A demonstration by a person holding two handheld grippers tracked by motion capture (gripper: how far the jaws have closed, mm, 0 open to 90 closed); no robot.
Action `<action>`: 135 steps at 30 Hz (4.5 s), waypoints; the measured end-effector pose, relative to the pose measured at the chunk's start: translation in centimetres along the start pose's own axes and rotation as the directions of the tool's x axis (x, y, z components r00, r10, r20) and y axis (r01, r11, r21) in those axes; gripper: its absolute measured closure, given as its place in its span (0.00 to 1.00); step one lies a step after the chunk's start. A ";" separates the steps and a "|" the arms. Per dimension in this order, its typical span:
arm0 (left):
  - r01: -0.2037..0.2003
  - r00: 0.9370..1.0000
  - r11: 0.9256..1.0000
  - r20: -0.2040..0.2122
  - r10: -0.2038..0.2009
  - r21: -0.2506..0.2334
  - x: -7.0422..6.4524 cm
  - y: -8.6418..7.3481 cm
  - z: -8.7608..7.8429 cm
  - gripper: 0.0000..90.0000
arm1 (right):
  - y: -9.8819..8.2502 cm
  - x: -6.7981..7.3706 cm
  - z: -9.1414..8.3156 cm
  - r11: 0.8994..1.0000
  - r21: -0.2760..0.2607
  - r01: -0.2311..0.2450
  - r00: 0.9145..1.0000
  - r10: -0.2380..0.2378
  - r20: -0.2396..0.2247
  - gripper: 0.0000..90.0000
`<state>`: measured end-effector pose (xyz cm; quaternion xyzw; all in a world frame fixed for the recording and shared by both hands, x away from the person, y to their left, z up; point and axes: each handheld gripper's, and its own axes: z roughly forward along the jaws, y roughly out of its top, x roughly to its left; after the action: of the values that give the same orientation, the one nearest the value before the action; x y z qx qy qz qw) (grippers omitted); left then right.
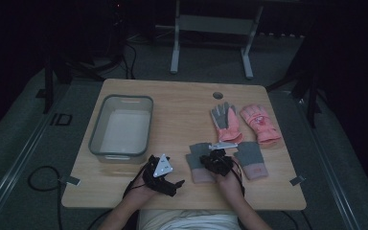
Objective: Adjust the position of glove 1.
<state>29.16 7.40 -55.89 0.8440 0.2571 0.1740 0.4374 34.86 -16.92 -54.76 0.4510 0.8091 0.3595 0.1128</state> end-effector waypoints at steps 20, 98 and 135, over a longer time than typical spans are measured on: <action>0.014 1.000 1.000 0.004 -0.014 0.000 0.2 0.0 0.0 0.01 | 0.8 -6.7 -6.3 0.991 -0.117 0.067 0.998 -0.064 0.029 0.79; -0.001 1.000 1.000 -0.007 0.001 0.016 0.0 0.1 0.2 0.01 | -4.7 -8.3 -7.8 0.989 0.001 -0.149 0.978 0.147 0.151 0.95; -0.003 1.000 1.000 0.005 0.003 0.020 0.1 0.1 0.2 0.01 | -5.0 -10.8 -7.5 0.987 0.040 0.153 0.987 -0.155 0.042 0.65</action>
<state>29.33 7.26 -55.92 0.8492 0.2564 0.1702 0.4291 33.93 -30.94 -54.28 0.3971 0.8452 0.3247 0.1499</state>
